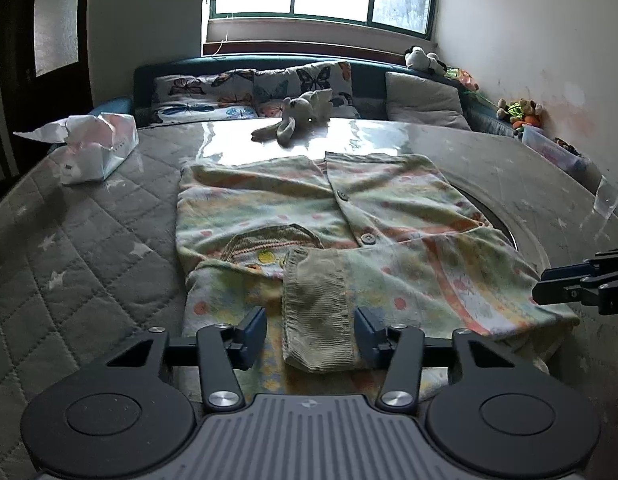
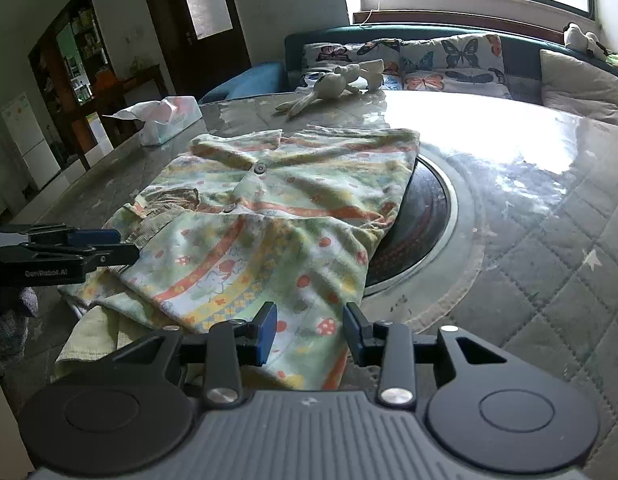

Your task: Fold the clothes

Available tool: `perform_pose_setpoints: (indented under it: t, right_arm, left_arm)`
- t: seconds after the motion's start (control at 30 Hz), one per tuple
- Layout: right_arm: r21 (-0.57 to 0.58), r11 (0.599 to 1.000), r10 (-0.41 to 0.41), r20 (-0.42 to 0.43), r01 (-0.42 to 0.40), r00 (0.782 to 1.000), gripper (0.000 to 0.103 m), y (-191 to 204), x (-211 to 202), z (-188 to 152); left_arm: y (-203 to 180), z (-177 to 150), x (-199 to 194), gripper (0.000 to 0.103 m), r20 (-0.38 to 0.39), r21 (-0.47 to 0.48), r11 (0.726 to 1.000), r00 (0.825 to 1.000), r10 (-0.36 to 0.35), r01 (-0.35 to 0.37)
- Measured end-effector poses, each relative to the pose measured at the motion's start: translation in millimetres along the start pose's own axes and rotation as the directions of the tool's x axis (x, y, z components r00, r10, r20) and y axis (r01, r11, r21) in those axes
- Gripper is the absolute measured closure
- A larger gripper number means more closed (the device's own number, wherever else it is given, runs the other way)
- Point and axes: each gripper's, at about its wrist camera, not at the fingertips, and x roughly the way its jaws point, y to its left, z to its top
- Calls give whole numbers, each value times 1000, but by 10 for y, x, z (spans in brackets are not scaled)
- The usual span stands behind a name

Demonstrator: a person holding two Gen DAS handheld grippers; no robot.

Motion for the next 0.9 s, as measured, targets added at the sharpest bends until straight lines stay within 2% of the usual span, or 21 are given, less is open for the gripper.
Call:
perform_pose_setpoints:
  t: [0.2,0.27,0.3,0.43,0.67,0.77,0.9]
  right_arm:
    - [2,1000,-9,10,9,1000,66,7,-2,-11]
    - [6,1000,-7,13,7,1000,66,6,0,-14]
    - [7,1000,-7,15,7,1000,66,7,0,-17]
    - [7,1000,-14,24,14,1000,65,-2,-18,-19]
    - [3,1000,-30,44,30,999,65,-21,-70,0]
    - [3,1000,-30,47,30,998,65,-17,-59,3]
    - [-26,999,-29,50,31,998,65,35,-41,35]
  left_arm:
    - [26,-23,-24,69,-17,-22,999,999,-32,31]
    - [23,-20,-48,93,-13,-24,999,999,-42,41]
    - [24,-4,-68,96,-13,-29,999,999,-41,41]
    - [48,86,-227,99,15,-55,996,998,-64,65]
    - [132,310,-695,99,84,-143,976,984,-156,167]
    - [192,333,-731,99,77,-158,970,982,-172,182]
    - [240,187,-495,98,-33,-149,982,992,-119,112]
